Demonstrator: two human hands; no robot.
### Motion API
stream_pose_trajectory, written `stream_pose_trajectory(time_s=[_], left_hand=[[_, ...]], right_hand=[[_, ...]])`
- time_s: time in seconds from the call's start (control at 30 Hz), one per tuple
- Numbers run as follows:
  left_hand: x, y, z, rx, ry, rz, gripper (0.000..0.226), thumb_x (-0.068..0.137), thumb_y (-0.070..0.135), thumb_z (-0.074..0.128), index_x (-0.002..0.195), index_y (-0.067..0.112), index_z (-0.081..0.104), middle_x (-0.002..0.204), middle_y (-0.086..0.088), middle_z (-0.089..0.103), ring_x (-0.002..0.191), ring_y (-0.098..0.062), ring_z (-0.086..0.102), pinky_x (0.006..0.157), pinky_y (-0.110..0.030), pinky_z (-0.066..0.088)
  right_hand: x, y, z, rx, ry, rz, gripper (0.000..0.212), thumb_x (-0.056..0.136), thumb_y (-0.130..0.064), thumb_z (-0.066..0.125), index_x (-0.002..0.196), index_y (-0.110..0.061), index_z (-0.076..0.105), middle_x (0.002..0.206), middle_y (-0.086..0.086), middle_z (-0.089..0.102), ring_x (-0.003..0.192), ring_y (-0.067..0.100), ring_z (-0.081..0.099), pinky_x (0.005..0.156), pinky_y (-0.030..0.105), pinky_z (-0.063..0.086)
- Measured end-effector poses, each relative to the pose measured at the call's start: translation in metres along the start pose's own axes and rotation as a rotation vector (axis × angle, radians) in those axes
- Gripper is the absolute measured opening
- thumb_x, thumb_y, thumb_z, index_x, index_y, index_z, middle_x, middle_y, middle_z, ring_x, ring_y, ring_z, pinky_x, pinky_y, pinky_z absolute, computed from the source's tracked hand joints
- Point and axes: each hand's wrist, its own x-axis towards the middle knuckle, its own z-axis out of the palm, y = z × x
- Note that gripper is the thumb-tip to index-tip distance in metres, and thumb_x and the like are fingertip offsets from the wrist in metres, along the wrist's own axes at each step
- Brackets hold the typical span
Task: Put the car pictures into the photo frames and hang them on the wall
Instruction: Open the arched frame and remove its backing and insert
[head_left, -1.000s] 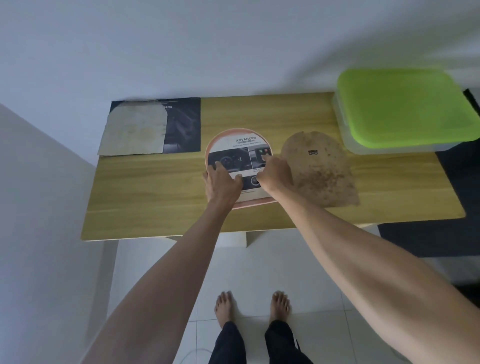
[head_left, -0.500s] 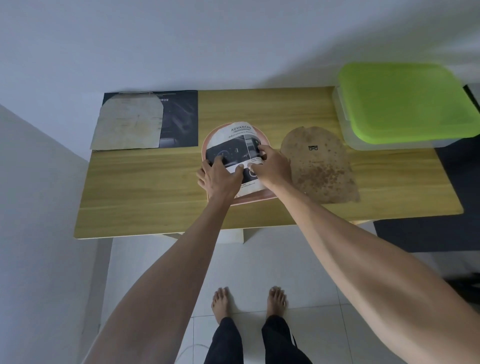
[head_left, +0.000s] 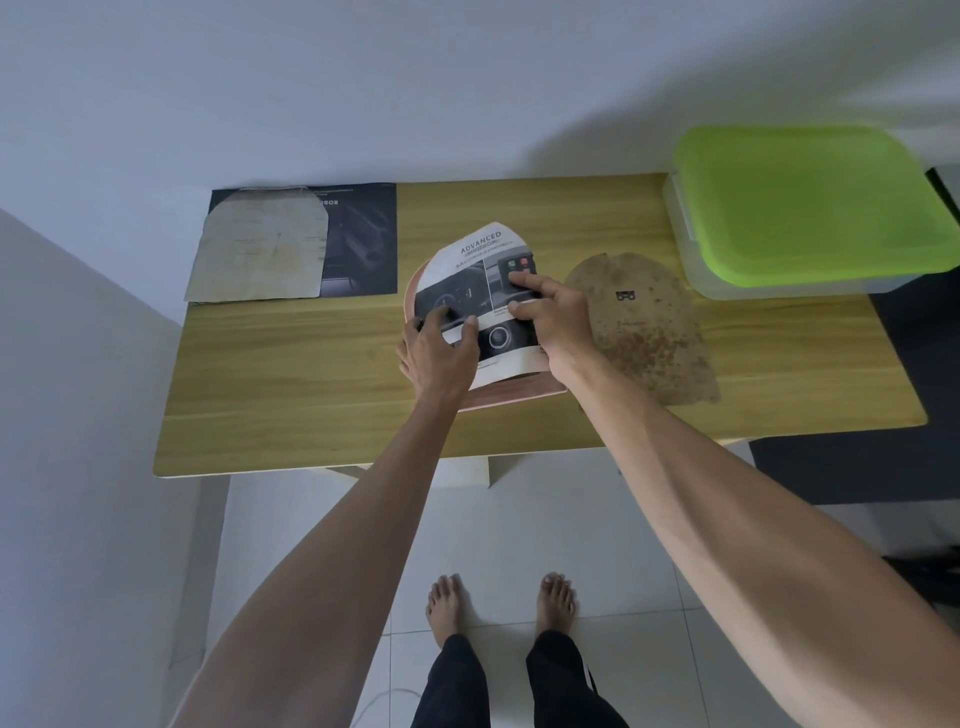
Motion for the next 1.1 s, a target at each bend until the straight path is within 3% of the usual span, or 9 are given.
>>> stream_pose_trajectory(time_s=[0.13,0.3,0.4,0.53,0.6,0.7,0.83,0.97,1.1], left_hand=[[-0.002,0.003,-0.006,-0.083,0.005,0.021,0.065,0.087,0.066,0.053,0.145,0.037,0.045,0.143,-0.001,0.053,0.132,-0.028,0.046,0.111,-0.053,0.036],[-0.002,0.004,-0.015,-0.273,-0.023,0.017,0.071,0.066,0.076,0.069,0.129,0.049,0.052,0.115,0.02,0.067,0.107,-0.013,0.066,0.096,-0.049,0.053],[0.001,0.003,-0.019,-0.444,-0.025,0.019,0.066,0.056,0.06,0.087,0.116,0.048,0.06,0.117,0.02,0.066,0.105,-0.014,0.068,0.088,-0.044,0.059],[0.002,0.004,-0.026,-0.577,-0.04,0.001,0.056,0.054,0.036,0.093,0.1,0.051,0.067,0.126,-0.003,0.067,0.103,-0.024,0.071,0.083,-0.045,0.062],[0.003,0.005,-0.031,-0.644,-0.056,-0.067,0.049,0.061,0.018,0.089,0.099,0.042,0.071,0.124,-0.009,0.068,0.099,-0.029,0.073,0.077,-0.042,0.063],[0.003,0.005,-0.034,-0.692,-0.122,-0.135,0.047,0.075,-0.004,0.077,0.116,0.017,0.069,0.115,-0.014,0.069,0.095,-0.03,0.072,0.074,-0.035,0.062],[0.003,0.012,-0.033,-0.63,-0.193,-0.103,0.051,0.079,-0.01,0.072,0.126,0.008,0.063,0.116,-0.01,0.065,0.096,-0.028,0.07,0.078,-0.037,0.062],[0.001,0.022,-0.025,-0.579,-0.255,-0.014,0.057,0.074,-0.012,0.072,0.123,0.014,0.06,0.112,-0.004,0.064,0.101,-0.028,0.068,0.085,-0.048,0.06],[-0.014,0.035,-0.004,-0.493,-0.361,0.063,0.07,0.076,-0.01,0.074,0.14,0.008,0.05,0.114,-0.004,0.06,0.103,-0.028,0.068,0.083,-0.044,0.061]], right_hand=[[-0.004,-0.01,-0.004,0.11,-0.011,0.026,0.048,0.079,0.014,0.063,0.118,-0.012,0.074,0.101,0.008,0.075,0.075,0.022,0.074,0.069,0.035,0.063],[-0.007,-0.016,-0.01,0.16,0.004,0.031,0.048,0.076,0.014,0.063,0.113,-0.014,0.076,0.102,0.009,0.076,0.078,0.024,0.075,0.069,0.036,0.063],[-0.007,-0.015,-0.013,0.121,0.02,0.022,0.05,0.077,0.015,0.062,0.115,-0.014,0.075,0.103,0.009,0.075,0.082,0.025,0.074,0.066,0.031,0.061],[-0.008,-0.008,-0.018,0.087,0.039,0.006,0.054,0.079,0.017,0.06,0.119,-0.018,0.072,0.106,0.007,0.073,0.086,0.025,0.073,0.064,0.029,0.06],[-0.009,-0.006,-0.022,0.064,0.046,-0.015,0.057,0.08,0.019,0.058,0.123,-0.016,0.07,0.103,0.005,0.072,0.083,0.019,0.071,0.062,0.025,0.058],[-0.01,-0.003,-0.028,-0.026,0.048,-0.051,0.062,0.078,0.021,0.058,0.131,-0.012,0.066,0.104,0.002,0.071,0.084,0.011,0.068,0.061,0.016,0.055],[-0.014,-0.003,-0.037,-0.105,0.077,-0.073,0.067,0.078,0.021,0.058,0.136,-0.011,0.061,0.108,0.001,0.067,0.085,0.006,0.066,0.058,0.01,0.051],[-0.019,-0.003,-0.05,-0.148,0.153,-0.091,0.068,0.077,0.019,0.06,0.137,-0.013,0.06,0.114,0.005,0.069,0.085,0.008,0.067,0.059,0.018,0.055],[-0.027,-0.002,-0.081,-0.204,0.241,-0.106,0.069,0.075,0.018,0.058,0.136,-0.014,0.061,0.111,0.001,0.069,0.086,0.01,0.067,0.061,0.021,0.056]])
